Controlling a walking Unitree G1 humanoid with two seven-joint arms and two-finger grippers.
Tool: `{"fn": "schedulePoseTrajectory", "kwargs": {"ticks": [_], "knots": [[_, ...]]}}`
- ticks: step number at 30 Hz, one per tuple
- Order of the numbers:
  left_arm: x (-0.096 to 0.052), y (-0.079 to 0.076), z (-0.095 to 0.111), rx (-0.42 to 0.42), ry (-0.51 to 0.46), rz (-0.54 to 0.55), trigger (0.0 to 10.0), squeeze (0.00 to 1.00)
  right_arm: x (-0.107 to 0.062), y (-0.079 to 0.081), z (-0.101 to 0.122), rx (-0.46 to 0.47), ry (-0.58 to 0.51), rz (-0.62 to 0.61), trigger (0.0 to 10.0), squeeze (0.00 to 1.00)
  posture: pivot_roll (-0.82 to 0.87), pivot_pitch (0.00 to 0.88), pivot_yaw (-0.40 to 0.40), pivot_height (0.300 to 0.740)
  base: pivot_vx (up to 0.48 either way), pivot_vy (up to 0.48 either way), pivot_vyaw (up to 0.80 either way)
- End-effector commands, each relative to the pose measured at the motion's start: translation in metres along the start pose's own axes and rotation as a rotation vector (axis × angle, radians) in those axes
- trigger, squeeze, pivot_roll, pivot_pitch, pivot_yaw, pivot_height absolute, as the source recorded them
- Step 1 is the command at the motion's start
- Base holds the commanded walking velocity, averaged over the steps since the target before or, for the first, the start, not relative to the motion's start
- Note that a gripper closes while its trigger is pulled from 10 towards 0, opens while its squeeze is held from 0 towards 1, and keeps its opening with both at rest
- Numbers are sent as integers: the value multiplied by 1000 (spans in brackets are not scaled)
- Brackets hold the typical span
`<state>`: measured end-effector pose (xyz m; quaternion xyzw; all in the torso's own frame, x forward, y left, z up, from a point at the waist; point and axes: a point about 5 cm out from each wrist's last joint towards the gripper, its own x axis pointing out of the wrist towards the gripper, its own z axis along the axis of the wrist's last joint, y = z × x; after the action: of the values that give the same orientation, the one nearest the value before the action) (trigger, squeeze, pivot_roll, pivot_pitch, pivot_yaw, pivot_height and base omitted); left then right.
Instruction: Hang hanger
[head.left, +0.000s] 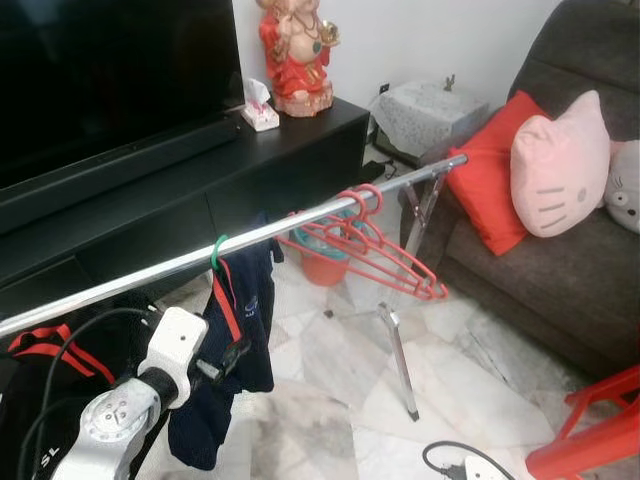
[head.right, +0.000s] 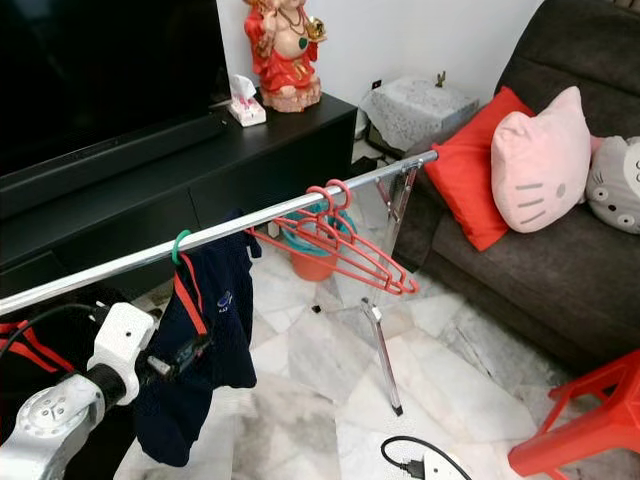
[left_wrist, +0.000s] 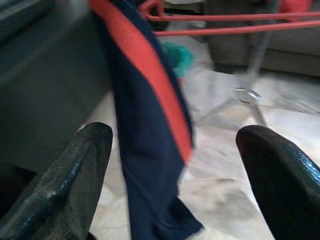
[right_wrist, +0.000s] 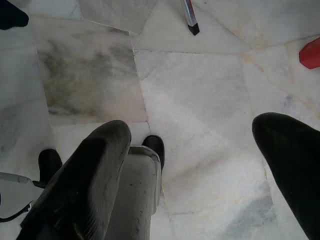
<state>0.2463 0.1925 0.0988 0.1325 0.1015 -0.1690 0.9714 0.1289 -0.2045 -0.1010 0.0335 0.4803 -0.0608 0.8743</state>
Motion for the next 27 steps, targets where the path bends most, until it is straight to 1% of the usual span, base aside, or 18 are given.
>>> {"fn": "schedulePoseTrajectory", "kwargs": {"ticks": [1, 4, 7, 9, 10, 15, 22, 24, 25, 26, 27], "knots": [[2, 2, 0, 13, -5, 24, 10000, 0, 0, -1, -2, 8, 5, -7, 10000, 0, 152, 0, -26, 740, 0, 0, 0], [9, -8, -2, -6, -8, -13, 10000, 0, 0, 0, -1, 8, 5, -5, 10000, 0, 149, 0, -27, 740, 0, 0, 0], [12, -10, -4, -1, -5, -9, 10000, 0, 0, 0, -1, 9, 4, -5, 10000, 0, 148, 0, -27, 740, 0, 0, 0], [17, -10, -5, 11, 3, 11, 10000, 0, 0, 0, -1, 8, 3, -4, 10000, 0, 145, 0, -26, 740, 0, 0, 0], [22, -8, -5, 7, 11, 49, 10000, 0, 0, 0, -1, 11, 3, -4, 10000, 0, 143, 0, -26, 740, 0, 0, 0], [31, -3, -3, 9, 1, 107, 10000, 0, 0, 0, -1, 12, 2, -3, 10000, 0, 141, 0, -26, 740, 0, 0, 0], [40, -7, -4, 5, -8, 103, 10000, 0, 0, 0, 0, 14, 1, -2, 10000, 0, 134, 0, -26, 740, 0, 0, 0], [41, -8, -4, 2, -7, 105, 9804, 0, 0, -1, 0, 15, 1, -2, 10000, 0, 134, 0, -26, 740, 0, 0, 0], [43, -9, -4, 0, -7, 105, 7529, 0, 0, -1, 0, 14, 1, -1, 10000, 0, 135, 0, -28, 740, 0, 0, 0], [45, -9, -5, -1, -7, 104, 7529, 0, 0, -1, 0, 14, 1, -1, 10000, 0, 135, 0, -28, 740, 0, 0, 0], [47, -10, -4, -2, -7, 104, 7922, 0, 0, -1, 0, 13, 2, -1, 10000, 0, 135, 0, -28, 740, 0, 0, 0]]}}
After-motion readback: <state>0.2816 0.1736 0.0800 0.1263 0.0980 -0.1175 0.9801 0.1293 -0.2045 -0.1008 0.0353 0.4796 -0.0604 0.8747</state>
